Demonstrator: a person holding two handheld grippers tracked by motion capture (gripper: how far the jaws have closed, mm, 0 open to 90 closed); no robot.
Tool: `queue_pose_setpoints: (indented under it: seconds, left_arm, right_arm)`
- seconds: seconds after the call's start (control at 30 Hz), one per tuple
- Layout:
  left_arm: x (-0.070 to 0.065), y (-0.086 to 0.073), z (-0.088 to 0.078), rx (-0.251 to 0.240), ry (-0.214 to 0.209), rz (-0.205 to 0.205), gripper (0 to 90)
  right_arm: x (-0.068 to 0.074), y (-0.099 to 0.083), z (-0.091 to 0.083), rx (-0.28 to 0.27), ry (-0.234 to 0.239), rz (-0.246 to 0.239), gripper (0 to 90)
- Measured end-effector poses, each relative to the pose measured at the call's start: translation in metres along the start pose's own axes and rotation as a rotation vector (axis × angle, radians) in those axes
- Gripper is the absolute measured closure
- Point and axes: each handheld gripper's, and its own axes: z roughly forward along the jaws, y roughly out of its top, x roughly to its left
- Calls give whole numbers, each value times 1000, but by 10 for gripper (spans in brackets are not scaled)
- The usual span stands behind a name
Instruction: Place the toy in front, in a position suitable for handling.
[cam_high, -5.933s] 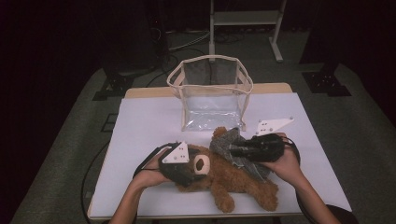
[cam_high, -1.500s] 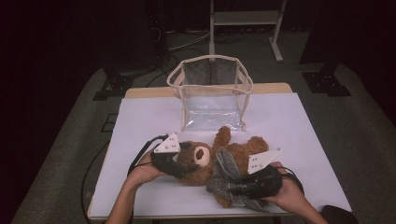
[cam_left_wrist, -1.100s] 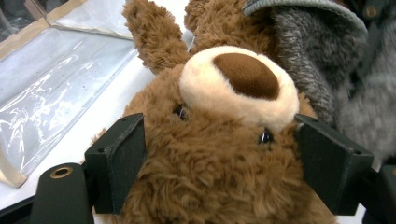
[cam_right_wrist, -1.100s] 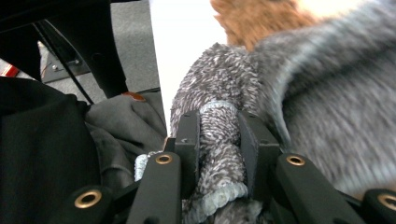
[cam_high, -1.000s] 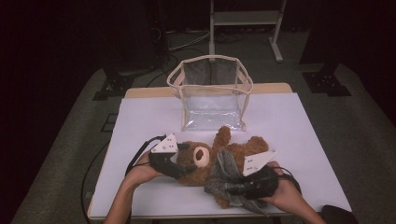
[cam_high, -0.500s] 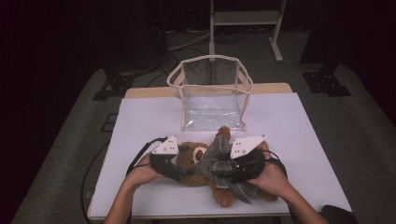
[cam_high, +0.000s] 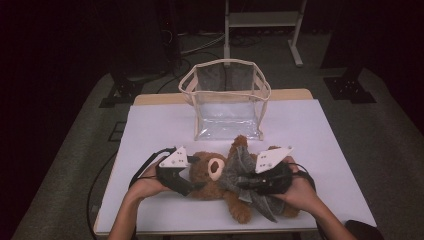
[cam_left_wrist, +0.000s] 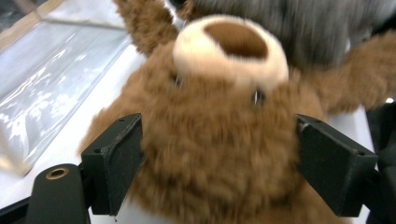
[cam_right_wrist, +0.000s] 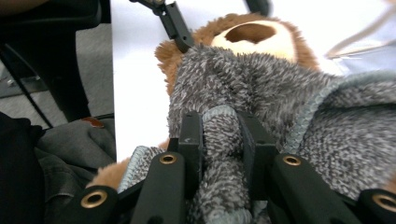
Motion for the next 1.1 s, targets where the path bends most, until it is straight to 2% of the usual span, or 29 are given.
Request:
queue_pose_setpoints:
  seconds: [0.1,0.2,0.3,0.37,0.5,0.67,0.73,0.83,0.9,0.93,1.0,1.07,1.1]
  left_arm:
    - [3,-5,-3,-3,0,-23,186]
    - [2,-6,5,8,-17,-32,195]
    - [-3,-5,17,18,-25,-21,196]
    - [-4,-3,19,16,-18,-40,196]
    - [-8,0,24,2,-26,-44,206]
    - [-14,5,32,9,-28,-29,205]
    - [-14,6,29,7,-32,-23,203]
    - [-8,6,15,10,-27,-3,200]
    - [-3,3,7,-11,-10,-23,227]
    - [-1,1,7,-26,-17,-41,233]
    - [-1,-2,14,-25,-47,-49,291]
    - [-6,-2,28,29,-58,-36,301]
    - [-8,-1,33,33,-64,-30,300]
  right_arm:
    - [-6,-4,-21,-31,-47,31,726]
    - [-9,-10,-31,-49,-60,59,725]
    - [-8,-12,-27,-44,-45,68,721]
    - [-8,-11,-23,-39,-42,65,719]
    - [-9,-5,-15,-53,-27,65,716]
    - [-8,-7,2,-13,2,59,712]
    - [-11,-11,-1,-18,8,73,713]
    - [-16,-18,-10,-25,-1,91,716]
    - [-18,-24,-16,-41,-1,105,717]
    - [-19,-26,-18,-47,2,115,717]
    - [-21,-28,-21,-57,3,125,716]
    - [-20,-28,-22,-54,-2,125,715]
    - [-20,-27,-23,-49,-12,120,715]
